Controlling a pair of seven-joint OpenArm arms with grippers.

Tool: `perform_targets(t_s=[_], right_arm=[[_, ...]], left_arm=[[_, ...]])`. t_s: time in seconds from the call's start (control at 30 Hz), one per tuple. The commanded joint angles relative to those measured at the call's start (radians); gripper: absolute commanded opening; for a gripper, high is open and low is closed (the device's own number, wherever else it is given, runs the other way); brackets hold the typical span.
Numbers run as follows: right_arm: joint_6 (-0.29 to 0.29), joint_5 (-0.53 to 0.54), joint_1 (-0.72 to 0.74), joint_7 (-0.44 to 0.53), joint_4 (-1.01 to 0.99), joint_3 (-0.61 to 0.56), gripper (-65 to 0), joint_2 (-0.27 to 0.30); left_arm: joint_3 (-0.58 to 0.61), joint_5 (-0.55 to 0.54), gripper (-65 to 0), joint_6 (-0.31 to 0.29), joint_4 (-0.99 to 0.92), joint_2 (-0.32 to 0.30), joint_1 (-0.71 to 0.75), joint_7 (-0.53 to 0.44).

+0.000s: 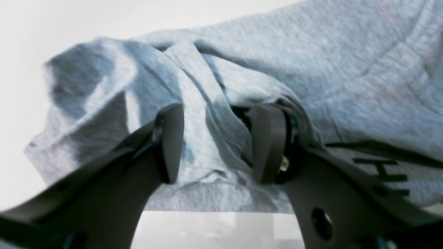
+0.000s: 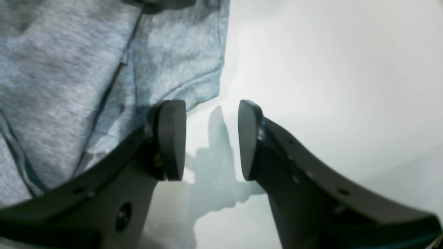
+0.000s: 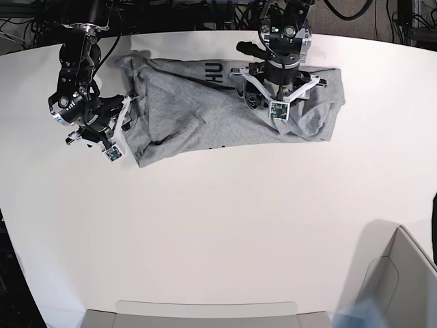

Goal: Fold the T-shirt properly
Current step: 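Move the left gripper back down onto the folded bundle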

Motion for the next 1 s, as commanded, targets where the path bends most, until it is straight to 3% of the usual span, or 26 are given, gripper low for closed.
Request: perform_targets(t_s=[0.0, 0.17, 0.33, 0.7, 0.8, 0.87, 0.97], right_arm=[[0.008, 0.008, 0.015, 0.017, 0.018, 0.003, -40.3, 0.016], [0.008, 0.008, 0.015, 0.017, 0.022, 0.003, -40.3, 0.018], [0.009, 0.008, 0.015, 0.017, 0.022, 0.004, -40.3, 0.018], [0.009, 0.008, 0.014, 0.017, 0.024, 0.004, -40.3, 0.016], [0.009, 0.008, 0.012, 0.017, 0.024, 0.004, -40.3, 0.016], [0.009, 0.008, 0.006, 0.017, 0.025, 0.004, -40.3, 0.018], [0.009, 0.009, 0.006, 0.017, 0.027, 0.004, -40.3, 0.015]], left_arm=[[-0.027, 0.003, -35.0, 0.007, 0.016, 0.003, -0.001, -0.011], [-0.102, -0.003, -35.0, 0.000, 0.008, -0.002, -0.001, -0.009], [-0.093, -0.008, -35.0, -0.003, 0.008, -0.002, 0.000, -0.009], [-0.051, -0.135, -35.0, -0.003, -0.040, -0.008, -0.006, -0.007], [-0.045, -0.137, -35.6, -0.003, -0.053, -0.034, -0.007, -0.007], [-0.044, -0.137, -40.7, -0.003, -0.049, -0.042, -0.006, -0.007], [-0.051, -0.137, -55.2, -0.001, -0.046, -0.043, -0.003, -0.011]])
